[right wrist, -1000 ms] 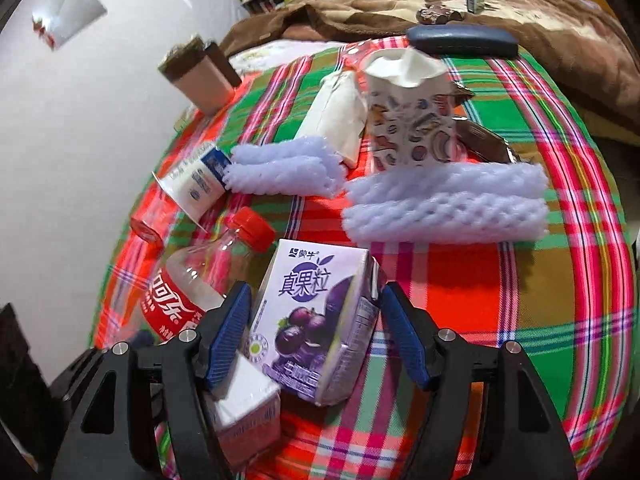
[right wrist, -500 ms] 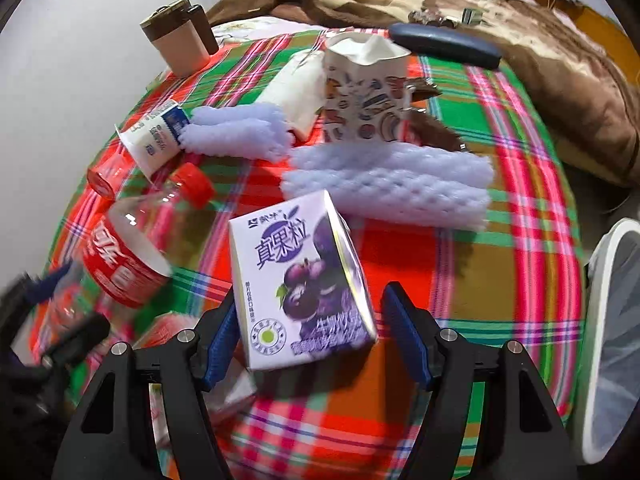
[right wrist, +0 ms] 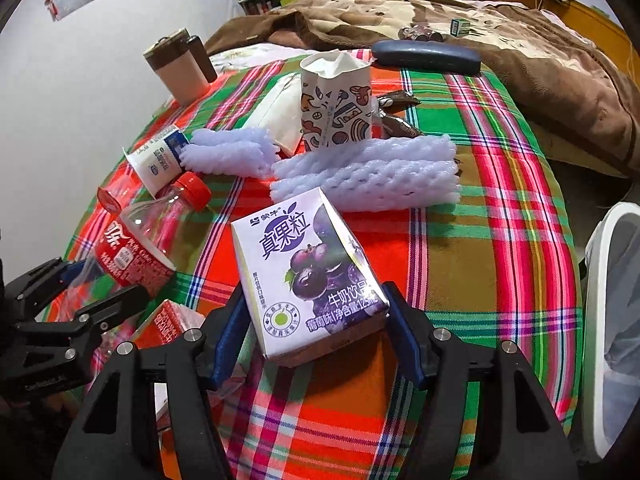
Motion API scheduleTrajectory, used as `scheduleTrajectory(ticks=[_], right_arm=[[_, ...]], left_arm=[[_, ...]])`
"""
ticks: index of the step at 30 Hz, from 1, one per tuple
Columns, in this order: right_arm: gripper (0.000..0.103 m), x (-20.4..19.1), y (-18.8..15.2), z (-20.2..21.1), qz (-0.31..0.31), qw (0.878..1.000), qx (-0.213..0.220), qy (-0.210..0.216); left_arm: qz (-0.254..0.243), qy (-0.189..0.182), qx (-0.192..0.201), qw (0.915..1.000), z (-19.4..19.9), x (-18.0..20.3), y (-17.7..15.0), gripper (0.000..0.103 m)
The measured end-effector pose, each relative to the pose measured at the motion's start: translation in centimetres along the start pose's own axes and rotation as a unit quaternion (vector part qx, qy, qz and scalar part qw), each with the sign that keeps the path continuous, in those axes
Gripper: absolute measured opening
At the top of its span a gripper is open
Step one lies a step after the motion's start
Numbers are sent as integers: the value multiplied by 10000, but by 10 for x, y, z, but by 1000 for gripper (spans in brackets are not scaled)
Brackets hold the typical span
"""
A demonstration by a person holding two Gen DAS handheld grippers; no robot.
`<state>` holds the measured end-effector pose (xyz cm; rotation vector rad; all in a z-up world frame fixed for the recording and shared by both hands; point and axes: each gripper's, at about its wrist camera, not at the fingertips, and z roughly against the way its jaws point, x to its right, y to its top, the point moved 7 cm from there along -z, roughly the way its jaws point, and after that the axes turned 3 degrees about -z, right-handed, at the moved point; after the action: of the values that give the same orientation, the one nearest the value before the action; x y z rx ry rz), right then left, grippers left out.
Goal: Collect trash
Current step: 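Carry the purple carton and clear bottle over the white wastebasket with both tools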
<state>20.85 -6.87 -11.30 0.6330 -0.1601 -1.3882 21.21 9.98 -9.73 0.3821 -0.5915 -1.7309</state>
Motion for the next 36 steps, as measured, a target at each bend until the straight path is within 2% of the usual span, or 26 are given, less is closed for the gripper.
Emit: scheduleTrajectory(ticks=[13,18,23,27,36], right_arm=[[61,8,-9,21,-191,9989,347,264],[62,15,-11,44,-197,9975,662,116],[62,35,-12,74,-305,9946,992,-57],[62,58,-14,97,-426,9905,1250,-370],[62,108,-21,127,-822,9834,1462,-696]], left_arm=[[274,15,345,9990,31,6,-11,62],[308,-105,596,9977,52,22,-5,62],[86,-111,882,9960,69,53,6,62],[-99,-312,960,9948,70,89,15,62],[-365,-949,992,9899,59,166,31,62]])
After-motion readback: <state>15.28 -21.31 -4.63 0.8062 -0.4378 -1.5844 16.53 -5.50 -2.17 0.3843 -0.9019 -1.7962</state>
